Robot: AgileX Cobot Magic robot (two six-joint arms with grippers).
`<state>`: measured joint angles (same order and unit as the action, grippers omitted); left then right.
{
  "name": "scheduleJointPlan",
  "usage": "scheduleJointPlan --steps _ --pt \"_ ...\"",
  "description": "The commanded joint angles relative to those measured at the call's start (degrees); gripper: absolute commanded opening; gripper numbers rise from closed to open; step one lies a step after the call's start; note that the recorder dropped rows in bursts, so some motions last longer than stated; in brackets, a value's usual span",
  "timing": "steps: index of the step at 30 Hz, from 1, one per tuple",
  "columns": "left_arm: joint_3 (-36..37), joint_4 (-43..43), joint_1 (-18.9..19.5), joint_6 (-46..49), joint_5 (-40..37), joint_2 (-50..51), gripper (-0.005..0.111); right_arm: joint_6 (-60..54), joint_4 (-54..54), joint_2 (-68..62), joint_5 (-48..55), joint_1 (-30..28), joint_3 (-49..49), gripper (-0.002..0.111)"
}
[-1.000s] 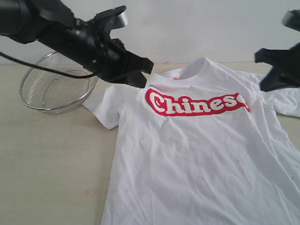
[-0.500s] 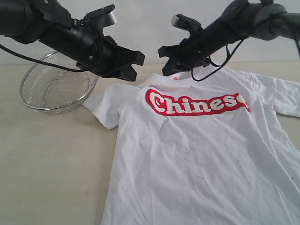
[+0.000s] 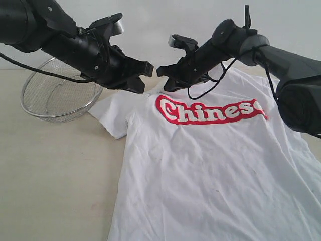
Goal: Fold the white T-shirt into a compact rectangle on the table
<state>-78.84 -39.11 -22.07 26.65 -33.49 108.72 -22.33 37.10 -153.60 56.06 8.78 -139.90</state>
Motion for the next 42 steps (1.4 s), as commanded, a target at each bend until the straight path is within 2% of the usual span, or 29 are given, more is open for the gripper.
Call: scheduleJointPlan --steps 1,18,24,32,38,42 --pt "0.3 -0.1 0.1 0.7 0.2 -0.1 0.004 -0.1 -4.2 -0.1 -1.0 0.1 -0.7 0.0" --pt "0.3 -0.1 0.1 1.4 -0.5 -0.1 0.004 0.3 -6.6 -5.7 -13.1 2.1 -0.7 0.0" --pt "0.3 -0.1 0.1 1.7 -0.5 -0.1 0.004 4.6 -8.2 -7.0 -19.3 2.2 -0.7 0.0" --pt "0.3 -0.1 0.1 2.1 -0.6 -0.1 0.004 7.8 -10.3 -7.0 -15.6 0.4 -0.7 0.0" --pt "0.3 -0.1 0.1 2.1 -0.7 -0.1 0.004 0.7 0.9 -5.5 -10.3 -1.1 -0.7 0.0" --pt "0.3 -0.1 0.1 2.1 -0.8 -0.1 0.004 0.4 2.0 -2.5 -8.4 -1.3 -0.7 0.0"
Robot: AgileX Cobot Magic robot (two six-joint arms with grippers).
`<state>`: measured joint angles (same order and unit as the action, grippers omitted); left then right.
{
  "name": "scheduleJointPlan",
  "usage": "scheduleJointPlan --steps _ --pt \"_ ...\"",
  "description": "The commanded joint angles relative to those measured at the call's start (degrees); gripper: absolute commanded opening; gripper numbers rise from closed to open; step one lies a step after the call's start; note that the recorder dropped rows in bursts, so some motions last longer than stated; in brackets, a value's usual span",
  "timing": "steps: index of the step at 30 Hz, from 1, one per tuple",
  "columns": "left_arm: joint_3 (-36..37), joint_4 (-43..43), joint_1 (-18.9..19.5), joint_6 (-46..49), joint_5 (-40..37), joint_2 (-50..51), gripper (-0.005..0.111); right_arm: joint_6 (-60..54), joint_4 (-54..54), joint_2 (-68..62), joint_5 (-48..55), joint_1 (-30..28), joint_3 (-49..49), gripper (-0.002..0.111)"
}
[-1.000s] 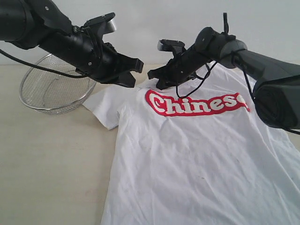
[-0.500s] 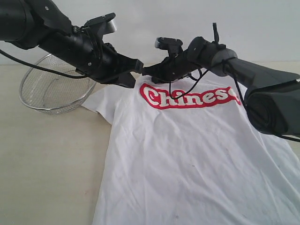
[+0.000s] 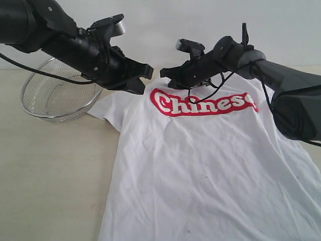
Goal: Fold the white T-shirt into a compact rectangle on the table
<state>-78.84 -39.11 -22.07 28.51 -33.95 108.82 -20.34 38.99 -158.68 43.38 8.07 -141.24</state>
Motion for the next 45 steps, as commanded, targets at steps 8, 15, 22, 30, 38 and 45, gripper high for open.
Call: scheduleJointPlan --steps 8,15,22,30,38,45 --pt "0.3 -0.1 0.1 0.2 -2.3 -0.2 0.004 1.0 -0.9 12.2 14.9 -4.0 0.6 0.0" --pt "0.3 -0.6 0.1 0.2 -2.4 -0.2 0.004 3.7 -5.6 17.3 26.6 -8.6 0.6 0.0" --pt "0.3 -1.0 0.1 0.2 -3.4 -0.2 0.004 2.7 -8.1 25.7 26.6 -13.2 12.6 0.0" --pt "0.3 -2.2 0.1 0.9 -4.4 -0.3 0.004 -2.6 -11.3 40.0 26.6 -13.4 38.8 0.0" --pt "0.3 -2.2 0.1 1.0 -6.4 -0.7 0.004 -4.3 -13.8 50.6 10.2 -18.9 70.0 0.0" --pt "0.3 -2.5 0.1 1.0 -7.0 -0.7 0.004 -5.8 -14.3 45.8 1.1 -18.9 76.6 0.0"
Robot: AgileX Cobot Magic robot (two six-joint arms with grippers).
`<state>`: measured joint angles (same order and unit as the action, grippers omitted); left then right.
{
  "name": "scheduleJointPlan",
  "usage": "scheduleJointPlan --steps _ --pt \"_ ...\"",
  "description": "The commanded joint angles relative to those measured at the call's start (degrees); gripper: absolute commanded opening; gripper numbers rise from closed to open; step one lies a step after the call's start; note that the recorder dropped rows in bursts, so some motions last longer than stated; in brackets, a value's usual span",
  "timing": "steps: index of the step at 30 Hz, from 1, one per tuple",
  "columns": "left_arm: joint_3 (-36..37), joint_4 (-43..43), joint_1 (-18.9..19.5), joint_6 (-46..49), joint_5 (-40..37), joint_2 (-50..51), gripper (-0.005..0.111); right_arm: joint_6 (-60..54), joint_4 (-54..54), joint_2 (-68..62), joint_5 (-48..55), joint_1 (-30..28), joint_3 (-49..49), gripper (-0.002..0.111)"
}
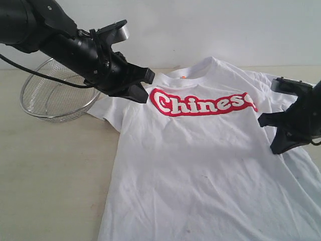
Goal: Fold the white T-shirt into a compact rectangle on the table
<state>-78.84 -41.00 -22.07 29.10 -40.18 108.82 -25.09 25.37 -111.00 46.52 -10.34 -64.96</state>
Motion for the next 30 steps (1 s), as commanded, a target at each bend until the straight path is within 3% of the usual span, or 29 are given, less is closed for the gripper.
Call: scheduleJointPlan --steps 1,6,14,30 --pt "0.3 -0.6 0.1 0.4 -1.1 -0.7 0.004 -0.9 -1.7 -3.3 -2.1 -0.5 0.3 0.0" --pt "0.3 -0.6 0.1 0.4 -1.8 -0.7 0.004 3.8 -7.5 -6.1 -4.0 -1.2 0.3 0.0" --pt "0.3 -0.6 0.1 0.4 -1.9 -0.7 0.004 1.5 -4.1 -6.1 -4.1 -8.0 0.3 0.0" --pt "0.3 -0.6 0.2 0.4 -1.8 -0.7 0.004 5.7 -13.6 -6.1 -3.8 -8.5 0.3 0.0"
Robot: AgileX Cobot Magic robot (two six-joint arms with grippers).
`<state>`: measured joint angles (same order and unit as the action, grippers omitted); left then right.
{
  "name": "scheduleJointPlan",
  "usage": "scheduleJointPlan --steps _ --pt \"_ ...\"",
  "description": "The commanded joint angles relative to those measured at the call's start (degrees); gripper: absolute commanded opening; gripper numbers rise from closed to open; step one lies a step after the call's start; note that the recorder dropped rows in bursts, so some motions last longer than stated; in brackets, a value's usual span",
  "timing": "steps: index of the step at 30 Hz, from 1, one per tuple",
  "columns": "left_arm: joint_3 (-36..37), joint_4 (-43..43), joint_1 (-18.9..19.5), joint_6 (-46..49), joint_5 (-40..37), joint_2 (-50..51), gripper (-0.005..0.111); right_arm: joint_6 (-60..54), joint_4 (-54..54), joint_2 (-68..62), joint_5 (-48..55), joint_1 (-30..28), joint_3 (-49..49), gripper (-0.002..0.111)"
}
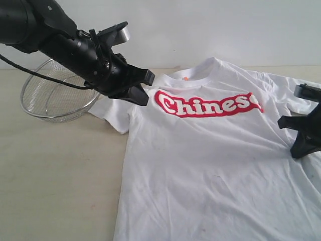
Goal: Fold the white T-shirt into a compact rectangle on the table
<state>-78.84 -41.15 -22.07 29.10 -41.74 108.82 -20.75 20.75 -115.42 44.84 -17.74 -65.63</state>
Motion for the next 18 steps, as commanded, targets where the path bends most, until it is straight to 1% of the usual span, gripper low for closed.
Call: scheduleJointPlan --steps 1,4,6,9,12,13,14,15,16,17,18 --pt "0.3 -0.4 0.2 0.4 -0.2 -0.7 0.004 2.1 -9.9 -1.7 -2.1 -1.1 1.0 0.0" --pt "0.3 -0.4 0.2 0.4 -0.2 -0.7 0.004 3.8 -11.8 -1.3 -2.1 -1.6 1.0 0.0" --pt "0.3 -0.4 0.2 0.4 1.3 -0.7 0.004 3.9 -11.4 -0.4 -2.0 -2.3 1.0 0.0" --pt "-1.3 -0.4 0.2 0.4 4.1 -0.8 0.004 2.5 -8.1 2.7 -1.6 -3.9 0.9 0.0" --pt "-4.4 -1.3 0.2 0.3 5.1 0.9 0.004 -3.1 -2.3 6.9 0.1 -4.5 0.4 0.0" --pt "-6.0 -1.7 0.2 0.2 5.1 2.0 0.004 -4.7 0.2 8.6 1.4 -4.4 -0.4 0.0" --pt "-9.7 -1.7 0.2 0.2 4.1 4.6 0.004 -9.8 5.9 10.8 4.1 -3.9 -1.4 0.0" --pt "-11.2 -1.7 0.2 0.2 3.6 5.8 0.004 -11.8 8.1 11.8 5.0 -3.5 -1.7 0.0" --pt "-15.3 -1.7 0.2 0.2 3.7 8.9 0.004 -13.7 10.8 13.0 4.9 -2.0 -1.8 0.0" --pt "-17.2 -1.7 0.2 0.2 3.9 10.3 0.004 -13.7 11.2 13.0 4.5 -0.9 -1.8 0.0" --pt "-22.8 -1.5 0.6 -0.9 3.5 14.2 0.004 -13.7 11.3 12.6 4.4 1.9 -1.8 0.0"
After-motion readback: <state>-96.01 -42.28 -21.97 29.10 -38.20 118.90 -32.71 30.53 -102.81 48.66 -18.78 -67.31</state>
